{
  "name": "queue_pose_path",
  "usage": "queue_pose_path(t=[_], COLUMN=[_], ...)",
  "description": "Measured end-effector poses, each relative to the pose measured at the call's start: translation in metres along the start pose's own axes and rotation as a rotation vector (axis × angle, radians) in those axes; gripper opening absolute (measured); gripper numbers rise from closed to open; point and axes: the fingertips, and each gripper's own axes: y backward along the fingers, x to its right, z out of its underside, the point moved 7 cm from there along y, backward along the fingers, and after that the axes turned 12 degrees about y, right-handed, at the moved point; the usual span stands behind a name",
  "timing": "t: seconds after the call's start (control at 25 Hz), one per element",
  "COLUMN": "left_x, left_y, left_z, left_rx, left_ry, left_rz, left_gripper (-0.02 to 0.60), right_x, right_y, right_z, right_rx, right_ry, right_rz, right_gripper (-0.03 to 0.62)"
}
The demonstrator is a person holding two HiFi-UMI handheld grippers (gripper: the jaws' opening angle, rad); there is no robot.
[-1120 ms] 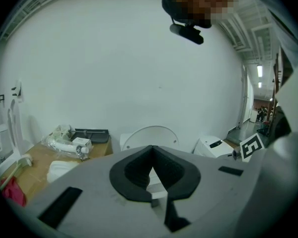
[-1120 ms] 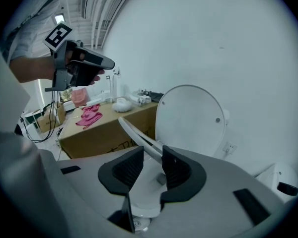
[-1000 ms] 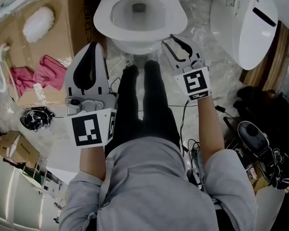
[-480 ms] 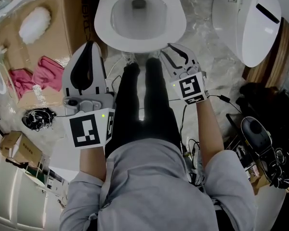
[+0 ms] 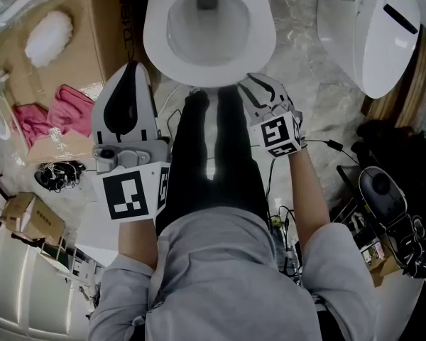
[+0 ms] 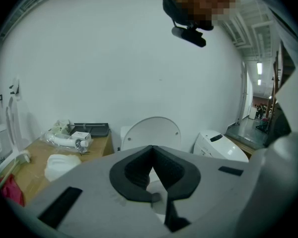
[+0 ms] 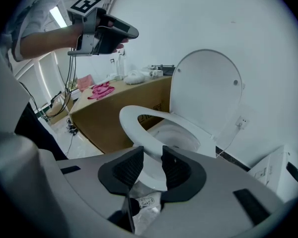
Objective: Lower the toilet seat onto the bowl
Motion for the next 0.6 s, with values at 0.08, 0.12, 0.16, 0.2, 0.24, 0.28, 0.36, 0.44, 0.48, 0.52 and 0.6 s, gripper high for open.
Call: queue_pose_path(t=[0.08,0.12,0.16,0.2,0.24,0.28,0.36,0.44,0.48,0.52,0.6], left_x=[-0.001,-0.002,-0.002,-0.003,-0.004,-0.005,-0.007,-0.009,-0.009,-0.009,-0.009], left_y=[0.000,0.000,-0.001,-0.001,-0.001,-0.001,-0.002,-0.003,-0.003,-0.003,-0.004], left_z=[0.002,0.002,0.004,0.005,0.006,0.007,0.009,0.011,0.013,0.014,0.017], left_rx=[-0.002,-0.004,-0.007,-0.011,-0.015,-0.017,-0.021,-0.022,-0.024,-0.025,-0.026], left_ry=[-0.002,-0.002,-0.003,-0.003,-0.003,-0.003,-0.004,-0.006,-0.006,-0.006,-0.006], left_rz=[-0.001,-0.001,-0.001,-0.002,-0.003,-0.003,-0.003,-0.001,-0.001,-0.001,0.000], left_gripper=[-0.002,-0.002,-0.002,-0.002,-0.001,-0.002,-0.002,-0.002,-0.001,-0.002,-0.002], right_x=[-0.004,-0.006,-0.008,-0.010,-0.012,-0.013,-0.016,-0.019,-0.020,-0.022,-0.025], right_y=[-0.003,-0.005,-0.007,-0.008,-0.010,-0.011,-0.014,-0.017,-0.018,-0.020,-0.023], right_z=[0.005,0.008,0.010,0.013,0.015,0.017,0.020,0.023,0.024,0.026,0.031], right_rx=[-0.016,-0.023,-0.029,-0.034,-0.040,-0.044,-0.053,-0.061,-0.065,-0.070,-0.078], right_ry=[-0.005,-0.008,-0.010,-0.010,-0.008,-0.007,-0.006,-0.001,0.003,0.006,0.004], right_rz=[-0.006,-0.008,-0.011,-0.014,-0.017,-0.020,-0.023,-0.026,-0.028,-0.030,-0.032], right_gripper=[0.107,0.106,0.106,0.106,0.106,0.106,0.104,0.101,0.101,0.101,0.100])
